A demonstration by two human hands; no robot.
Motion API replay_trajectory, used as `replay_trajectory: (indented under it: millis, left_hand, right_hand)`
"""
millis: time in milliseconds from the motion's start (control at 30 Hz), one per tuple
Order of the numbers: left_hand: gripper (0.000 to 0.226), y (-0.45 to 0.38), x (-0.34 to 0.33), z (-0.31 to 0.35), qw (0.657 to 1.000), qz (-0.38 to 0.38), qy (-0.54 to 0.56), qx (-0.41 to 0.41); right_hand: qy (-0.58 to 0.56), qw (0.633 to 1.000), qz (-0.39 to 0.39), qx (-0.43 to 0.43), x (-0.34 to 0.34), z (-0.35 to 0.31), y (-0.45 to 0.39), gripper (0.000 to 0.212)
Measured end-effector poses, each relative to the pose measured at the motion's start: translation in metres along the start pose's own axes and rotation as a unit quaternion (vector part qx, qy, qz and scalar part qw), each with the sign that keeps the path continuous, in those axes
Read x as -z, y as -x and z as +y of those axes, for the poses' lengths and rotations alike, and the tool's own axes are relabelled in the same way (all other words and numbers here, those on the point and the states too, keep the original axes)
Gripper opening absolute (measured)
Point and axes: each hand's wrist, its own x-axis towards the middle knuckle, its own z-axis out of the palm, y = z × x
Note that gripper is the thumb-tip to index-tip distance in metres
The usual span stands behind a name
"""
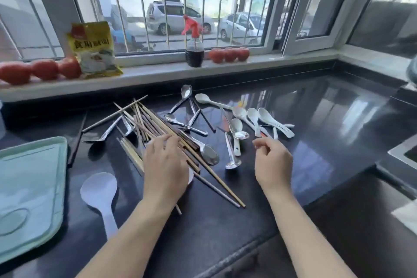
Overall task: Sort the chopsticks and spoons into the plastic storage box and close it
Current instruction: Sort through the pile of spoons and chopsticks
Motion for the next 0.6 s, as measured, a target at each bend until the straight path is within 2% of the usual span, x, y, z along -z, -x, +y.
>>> replay_trajectory:
  millis: [67,167,300,467,600]
  left_hand:
    - [0.045,0.001,0.000,0.000,1.000,0.014,-0.007,-0.026]
    - [0.036,0.007,0.003,0.001,0.998,0.021,-0.011,-0.065]
    - [0.022,0.003,0.003,-0.005,0.999,0.015,0.008,-0.042]
    - [0.022,0.000,0.001,-0.003,0.999,0.016,0.019,-0.029]
    - [0.020,-0.001,0.004,-0.010,0.999,0.033,0.033,-0.002]
  right_hand:
    - [-0.008,0.999,0.020,-0.042,-0.005,0.006,-0.008,0.031]
    - [0.021,0.999,-0.013,-0.046,-0.009,0.013,-0.010,0.030]
    - [0.047,0.997,-0.029,-0.044,-0.009,0.024,-0.015,0.035]
    - [0.157,0.986,-0.006,-0.060,-0.009,0.046,-0.091,0.038]
    - [0.238,0.967,-0.054,-0.072,-0.021,0.064,-0.120,0.034]
